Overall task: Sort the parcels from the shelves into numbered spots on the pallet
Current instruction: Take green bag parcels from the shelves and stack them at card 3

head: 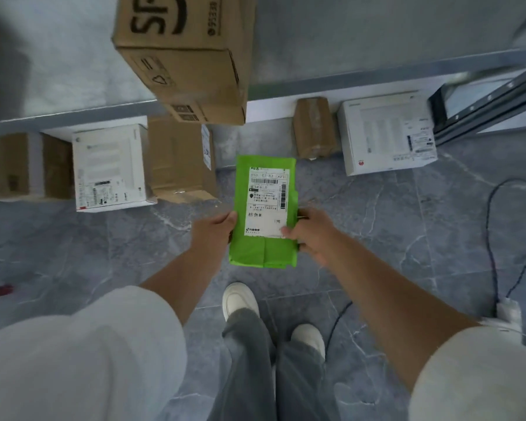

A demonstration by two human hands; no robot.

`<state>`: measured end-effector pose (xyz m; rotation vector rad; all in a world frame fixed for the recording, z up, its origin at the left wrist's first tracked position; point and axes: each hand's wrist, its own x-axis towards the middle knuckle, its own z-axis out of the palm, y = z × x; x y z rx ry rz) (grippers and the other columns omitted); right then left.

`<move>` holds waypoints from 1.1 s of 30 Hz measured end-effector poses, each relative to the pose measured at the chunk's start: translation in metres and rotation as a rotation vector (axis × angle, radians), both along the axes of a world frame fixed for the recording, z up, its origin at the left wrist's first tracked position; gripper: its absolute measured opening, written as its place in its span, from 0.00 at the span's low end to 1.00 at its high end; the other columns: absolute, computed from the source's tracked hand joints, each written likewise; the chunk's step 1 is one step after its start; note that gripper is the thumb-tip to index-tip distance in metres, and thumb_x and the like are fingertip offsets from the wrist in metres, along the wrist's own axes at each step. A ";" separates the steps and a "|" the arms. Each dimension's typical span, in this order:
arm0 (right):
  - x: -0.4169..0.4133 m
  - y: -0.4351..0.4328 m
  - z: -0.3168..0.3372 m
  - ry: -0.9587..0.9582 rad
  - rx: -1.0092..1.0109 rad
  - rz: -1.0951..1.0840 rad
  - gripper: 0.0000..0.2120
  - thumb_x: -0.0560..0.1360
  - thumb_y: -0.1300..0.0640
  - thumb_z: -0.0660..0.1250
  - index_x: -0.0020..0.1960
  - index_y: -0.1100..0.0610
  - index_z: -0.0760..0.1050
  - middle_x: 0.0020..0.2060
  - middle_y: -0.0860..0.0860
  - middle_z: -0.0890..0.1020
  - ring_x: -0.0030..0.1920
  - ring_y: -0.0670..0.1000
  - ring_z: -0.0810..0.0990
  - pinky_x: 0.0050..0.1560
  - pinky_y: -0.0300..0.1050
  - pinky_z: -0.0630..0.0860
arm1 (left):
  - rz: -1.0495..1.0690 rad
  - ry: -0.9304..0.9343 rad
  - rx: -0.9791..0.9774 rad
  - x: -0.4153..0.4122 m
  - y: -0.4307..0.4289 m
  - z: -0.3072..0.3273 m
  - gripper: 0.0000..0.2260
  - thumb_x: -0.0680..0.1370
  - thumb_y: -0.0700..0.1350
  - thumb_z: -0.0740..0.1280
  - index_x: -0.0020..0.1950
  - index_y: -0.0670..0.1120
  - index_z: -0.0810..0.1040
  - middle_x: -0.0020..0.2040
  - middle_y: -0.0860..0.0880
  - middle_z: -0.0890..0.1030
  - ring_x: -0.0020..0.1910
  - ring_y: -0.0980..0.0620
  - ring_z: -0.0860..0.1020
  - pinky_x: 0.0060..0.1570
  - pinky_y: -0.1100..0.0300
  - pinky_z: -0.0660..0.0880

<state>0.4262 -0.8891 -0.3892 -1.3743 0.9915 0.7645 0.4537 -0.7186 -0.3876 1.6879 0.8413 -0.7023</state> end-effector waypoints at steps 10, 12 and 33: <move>-0.102 -0.032 0.154 -0.122 0.095 -0.004 0.12 0.80 0.66 0.59 0.60 0.55 0.73 0.55 0.51 0.79 0.56 0.54 0.77 0.56 0.58 0.76 | -0.065 -0.202 0.007 -0.097 -0.022 0.139 0.12 0.78 0.43 0.68 0.60 0.44 0.81 0.55 0.45 0.83 0.55 0.46 0.81 0.61 0.47 0.75; -0.113 -0.034 0.194 -0.144 0.094 -0.006 0.14 0.80 0.66 0.59 0.63 0.56 0.72 0.59 0.52 0.79 0.59 0.55 0.77 0.59 0.61 0.75 | -0.041 -0.249 -0.018 -0.113 -0.026 0.183 0.12 0.79 0.44 0.67 0.61 0.44 0.81 0.55 0.46 0.83 0.53 0.50 0.81 0.60 0.50 0.76; -0.113 0.156 0.522 -0.675 0.211 0.400 0.14 0.81 0.55 0.60 0.65 0.55 0.74 0.59 0.50 0.81 0.57 0.48 0.80 0.60 0.49 0.76 | 0.588 -0.730 -0.185 -0.224 0.149 0.519 0.10 0.77 0.41 0.69 0.58 0.46 0.82 0.52 0.49 0.85 0.51 0.55 0.82 0.54 0.61 0.79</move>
